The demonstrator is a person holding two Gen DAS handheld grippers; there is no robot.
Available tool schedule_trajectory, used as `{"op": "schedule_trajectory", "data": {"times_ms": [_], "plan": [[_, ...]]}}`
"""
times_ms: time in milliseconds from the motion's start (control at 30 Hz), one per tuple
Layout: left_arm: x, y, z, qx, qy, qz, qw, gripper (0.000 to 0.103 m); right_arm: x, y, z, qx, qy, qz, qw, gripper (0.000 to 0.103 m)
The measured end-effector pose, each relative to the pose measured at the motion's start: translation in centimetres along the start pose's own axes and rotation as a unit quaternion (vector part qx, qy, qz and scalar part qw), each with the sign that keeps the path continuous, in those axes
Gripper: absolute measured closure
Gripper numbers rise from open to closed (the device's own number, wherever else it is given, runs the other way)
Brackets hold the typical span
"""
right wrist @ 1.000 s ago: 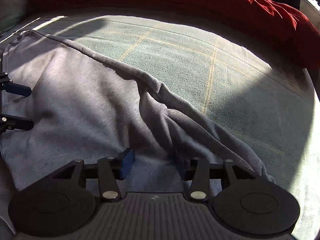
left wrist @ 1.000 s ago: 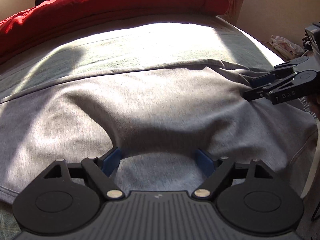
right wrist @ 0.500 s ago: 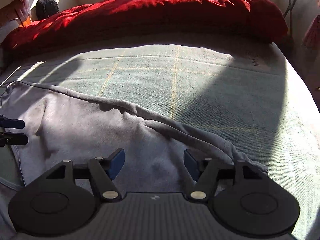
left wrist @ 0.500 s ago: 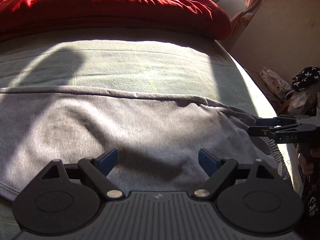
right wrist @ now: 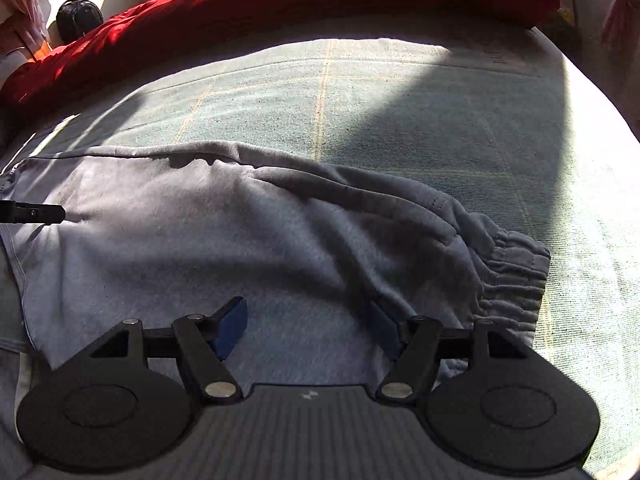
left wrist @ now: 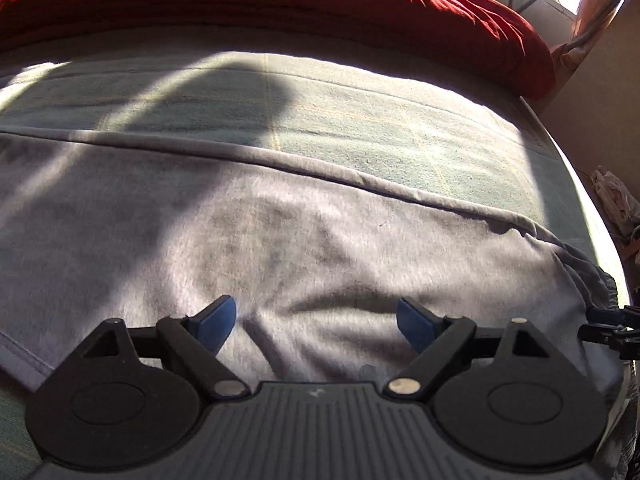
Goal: Fold clothes
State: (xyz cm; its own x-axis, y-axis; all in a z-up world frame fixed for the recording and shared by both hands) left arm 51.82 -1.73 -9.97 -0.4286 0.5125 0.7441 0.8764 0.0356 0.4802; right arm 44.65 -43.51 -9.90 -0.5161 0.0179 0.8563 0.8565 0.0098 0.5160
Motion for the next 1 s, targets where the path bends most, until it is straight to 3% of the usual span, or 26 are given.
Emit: {"op": "schedule_trajectory", "data": {"times_ms": [100, 167, 300, 433, 500, 567, 633, 767, 900, 1000], "plan": [[1.8, 0.1, 1.5, 0.025, -0.028, -0.018, 0.9992, 0.016, -0.1, 0.0, 0.6, 0.007, -0.007, -0.001, 1.0, 0.023], [2.3, -0.3, 1.6, 0.007, -0.031, -0.028, 0.9991, 0.013, -0.2, 0.0, 1.0, 0.012, -0.011, -0.002, 1.0, 0.02], [1.1, -1.1, 4.0, -0.009, 0.043, -0.009, 0.999, 0.014, -0.3, 0.0, 1.3, 0.014, -0.015, -0.001, 1.0, 0.015], [3.2, -1.3, 4.9, 0.012, 0.034, -0.031, 0.9989, 0.014, 0.3, 0.2, 1.5, 0.01, -0.021, 0.0, 1.0, 0.015], [3.6, -1.5, 4.3, -0.004, 0.018, -0.027, 0.9995, 0.014, 1.1, 0.4, 1.7, 0.004, -0.02, -0.004, 1.0, 0.015], [3.2, -2.0, 3.7, -0.031, 0.037, -0.017, 0.9987, 0.013, 2.4, 0.6, 2.6, 0.007, -0.004, -0.022, 1.0, 0.015], [2.3, -2.7, 4.0, -0.046, 0.078, 0.007, 0.9958, 0.013, 3.0, 0.5, 3.5, 0.016, 0.002, -0.026, 1.0, 0.015], [2.8, -3.0, 3.1, -0.052, 0.104, 0.007, 0.9932, 0.013, 1.9, -1.1, 3.8, 0.034, -0.028, 0.013, 0.999, 0.015], [4.4, -3.2, -2.2, -0.106, 0.061, -0.001, 0.9925, 0.013, 2.7, -1.5, 2.2, 0.007, -0.051, 0.015, 0.999, 0.015], [3.4, -3.9, -6.9, -0.144, 0.016, 0.006, 0.9895, 0.012, 4.9, -1.3, 2.1, -0.01, -0.021, -0.009, 1.0, 0.013]]}}
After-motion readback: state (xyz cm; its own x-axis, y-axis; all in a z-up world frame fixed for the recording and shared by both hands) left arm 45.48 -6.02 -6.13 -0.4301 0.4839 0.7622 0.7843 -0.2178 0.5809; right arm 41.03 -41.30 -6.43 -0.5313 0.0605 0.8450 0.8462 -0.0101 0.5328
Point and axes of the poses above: each gripper's, at about its wrist camera, not at the fingertips, and x roughly against the way its jaws point, z to its left, y to its top, the point moved 2 cm from there along -x, roughly the way its jaws point, and after that the axes turned 13 degrees about -y, right-handed, at the moved point
